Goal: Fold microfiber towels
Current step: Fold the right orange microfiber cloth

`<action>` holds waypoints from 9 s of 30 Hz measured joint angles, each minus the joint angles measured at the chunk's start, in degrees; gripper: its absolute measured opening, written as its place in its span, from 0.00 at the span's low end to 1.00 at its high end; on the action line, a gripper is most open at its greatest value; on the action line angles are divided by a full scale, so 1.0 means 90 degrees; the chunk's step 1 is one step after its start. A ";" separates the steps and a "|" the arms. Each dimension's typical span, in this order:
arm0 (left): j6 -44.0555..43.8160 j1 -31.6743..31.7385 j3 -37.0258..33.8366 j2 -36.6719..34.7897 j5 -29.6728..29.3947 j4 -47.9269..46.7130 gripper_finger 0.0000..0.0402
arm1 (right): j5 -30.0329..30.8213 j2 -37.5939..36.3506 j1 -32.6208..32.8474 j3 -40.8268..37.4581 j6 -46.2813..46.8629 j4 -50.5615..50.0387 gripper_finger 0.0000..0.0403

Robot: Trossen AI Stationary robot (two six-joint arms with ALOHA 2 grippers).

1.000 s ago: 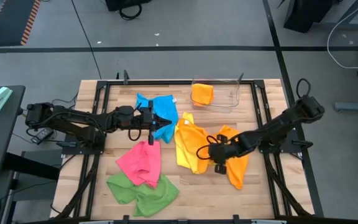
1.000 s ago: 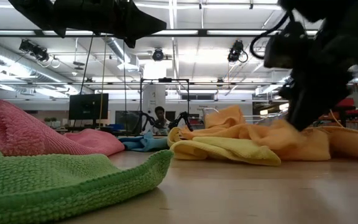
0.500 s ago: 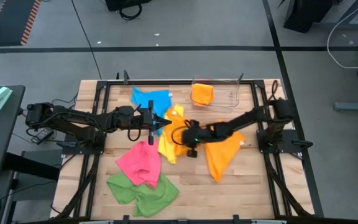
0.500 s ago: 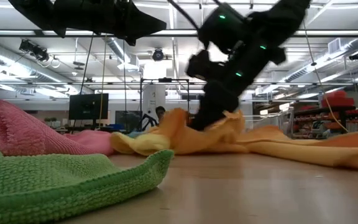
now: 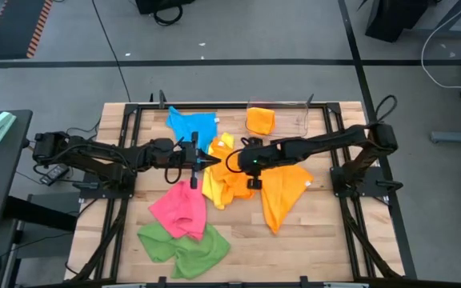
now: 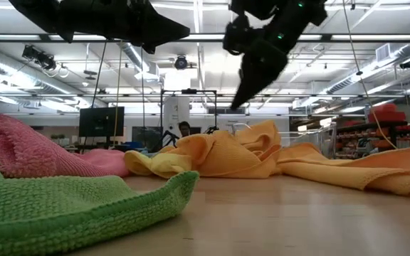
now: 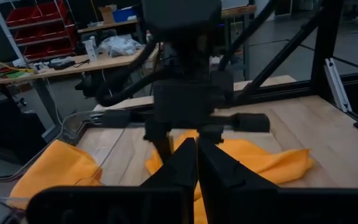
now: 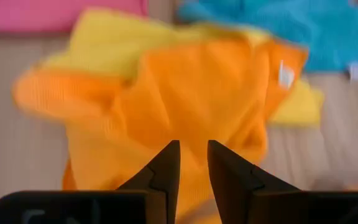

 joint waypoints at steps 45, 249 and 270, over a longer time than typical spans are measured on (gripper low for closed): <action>-0.0007 0.0007 0.0000 0.0000 0.0002 -0.0007 0.03 | -0.0313 -0.0354 -0.1001 -0.2488 0.0355 0.1982 0.01; 0.0359 -0.0766 0.6135 0.2271 0.1156 -0.7834 0.04 | 0.1784 -0.2497 0.3728 0.1957 0.3164 -0.5860 0.01; 0.0428 -0.0092 0.5594 0.2108 0.1483 -0.8414 0.09 | 0.1380 -0.2510 0.0997 -0.0046 0.0000 -0.3524 0.01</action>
